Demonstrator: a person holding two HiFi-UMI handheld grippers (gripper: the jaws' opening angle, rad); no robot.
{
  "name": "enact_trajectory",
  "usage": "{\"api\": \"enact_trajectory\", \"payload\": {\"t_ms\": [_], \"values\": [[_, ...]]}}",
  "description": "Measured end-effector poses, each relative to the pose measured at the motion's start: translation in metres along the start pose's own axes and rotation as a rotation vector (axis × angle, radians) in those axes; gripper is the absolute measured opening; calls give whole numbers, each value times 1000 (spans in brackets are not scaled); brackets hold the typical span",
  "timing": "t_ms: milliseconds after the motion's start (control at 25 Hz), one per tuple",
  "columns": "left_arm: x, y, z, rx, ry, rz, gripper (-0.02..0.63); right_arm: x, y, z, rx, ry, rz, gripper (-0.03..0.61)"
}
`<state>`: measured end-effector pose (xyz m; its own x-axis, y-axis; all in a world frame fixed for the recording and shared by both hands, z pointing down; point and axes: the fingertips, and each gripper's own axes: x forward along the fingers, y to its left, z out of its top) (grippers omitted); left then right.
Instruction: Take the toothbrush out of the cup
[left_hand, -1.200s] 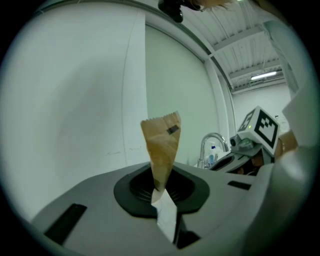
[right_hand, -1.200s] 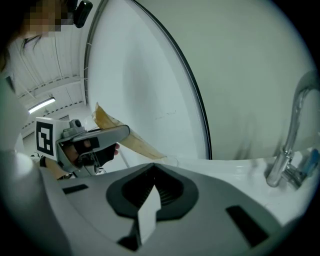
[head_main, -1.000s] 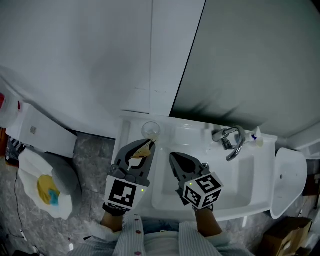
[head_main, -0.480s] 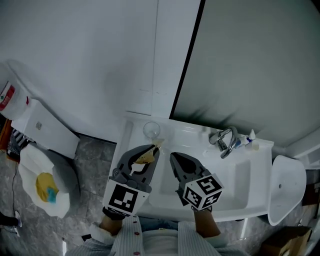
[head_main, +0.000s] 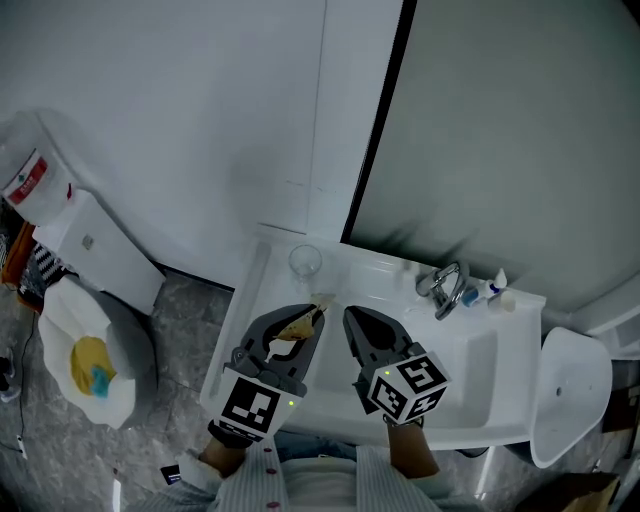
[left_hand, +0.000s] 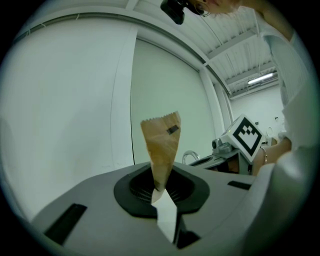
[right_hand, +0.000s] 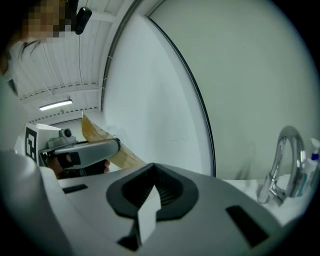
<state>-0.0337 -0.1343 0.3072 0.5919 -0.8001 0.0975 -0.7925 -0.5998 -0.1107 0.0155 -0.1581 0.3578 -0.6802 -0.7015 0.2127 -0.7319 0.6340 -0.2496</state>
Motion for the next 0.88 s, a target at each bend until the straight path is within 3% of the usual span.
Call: {"api": "enact_trajectory", "payload": {"t_ms": [400, 880], "values": [[-7, -27, -22, -37, 46, 16, 40, -15, 1, 2, -35, -5, 39, 11], [-5, -30, -34, -49, 75, 54, 40, -23, 2, -1, -40, -4, 68, 11]]}}
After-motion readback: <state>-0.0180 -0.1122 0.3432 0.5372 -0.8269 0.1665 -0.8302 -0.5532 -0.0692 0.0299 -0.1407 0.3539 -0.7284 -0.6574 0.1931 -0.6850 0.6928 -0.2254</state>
